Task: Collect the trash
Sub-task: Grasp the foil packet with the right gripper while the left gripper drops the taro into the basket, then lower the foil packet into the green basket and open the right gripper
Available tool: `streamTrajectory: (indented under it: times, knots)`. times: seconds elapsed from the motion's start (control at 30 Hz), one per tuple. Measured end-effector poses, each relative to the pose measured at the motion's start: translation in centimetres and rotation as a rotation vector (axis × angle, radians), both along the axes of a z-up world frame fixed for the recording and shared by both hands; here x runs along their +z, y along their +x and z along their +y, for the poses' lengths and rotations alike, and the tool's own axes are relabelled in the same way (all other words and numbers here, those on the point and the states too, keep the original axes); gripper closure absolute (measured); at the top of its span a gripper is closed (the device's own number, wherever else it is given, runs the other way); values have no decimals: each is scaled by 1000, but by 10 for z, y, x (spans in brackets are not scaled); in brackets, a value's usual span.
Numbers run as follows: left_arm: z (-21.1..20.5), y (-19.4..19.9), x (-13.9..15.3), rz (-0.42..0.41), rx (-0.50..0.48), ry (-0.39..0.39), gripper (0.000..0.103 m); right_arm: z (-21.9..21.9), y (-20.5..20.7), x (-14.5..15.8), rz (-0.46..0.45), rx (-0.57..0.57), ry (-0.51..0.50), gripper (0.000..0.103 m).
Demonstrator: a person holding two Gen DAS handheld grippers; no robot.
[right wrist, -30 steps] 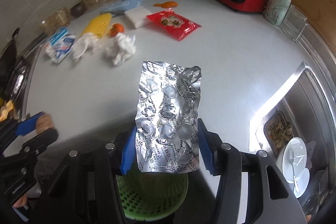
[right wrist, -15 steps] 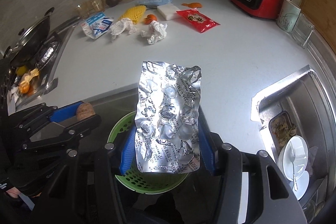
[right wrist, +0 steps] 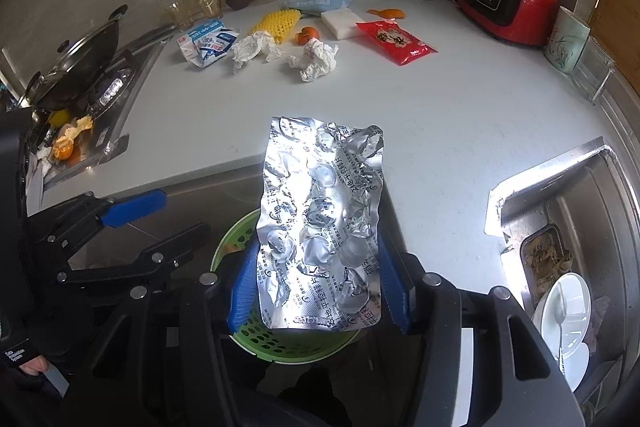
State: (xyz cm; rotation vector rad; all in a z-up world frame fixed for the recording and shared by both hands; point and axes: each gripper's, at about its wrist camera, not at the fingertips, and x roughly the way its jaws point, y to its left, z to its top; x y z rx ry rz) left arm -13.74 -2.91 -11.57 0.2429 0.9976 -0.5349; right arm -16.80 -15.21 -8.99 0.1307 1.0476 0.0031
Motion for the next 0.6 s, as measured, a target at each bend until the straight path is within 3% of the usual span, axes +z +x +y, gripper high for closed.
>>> streamTrajectory:
  times: [0.37, 0.6]
  knots:
    - [10, 16, 4, -21, 58, 20, 19, 1, 4, -3, 7, -5, -1, 48]
    - [35, 38, 0, -22, 136, 67, 16, 5, 9, -8, 24, -10, -2, 48]
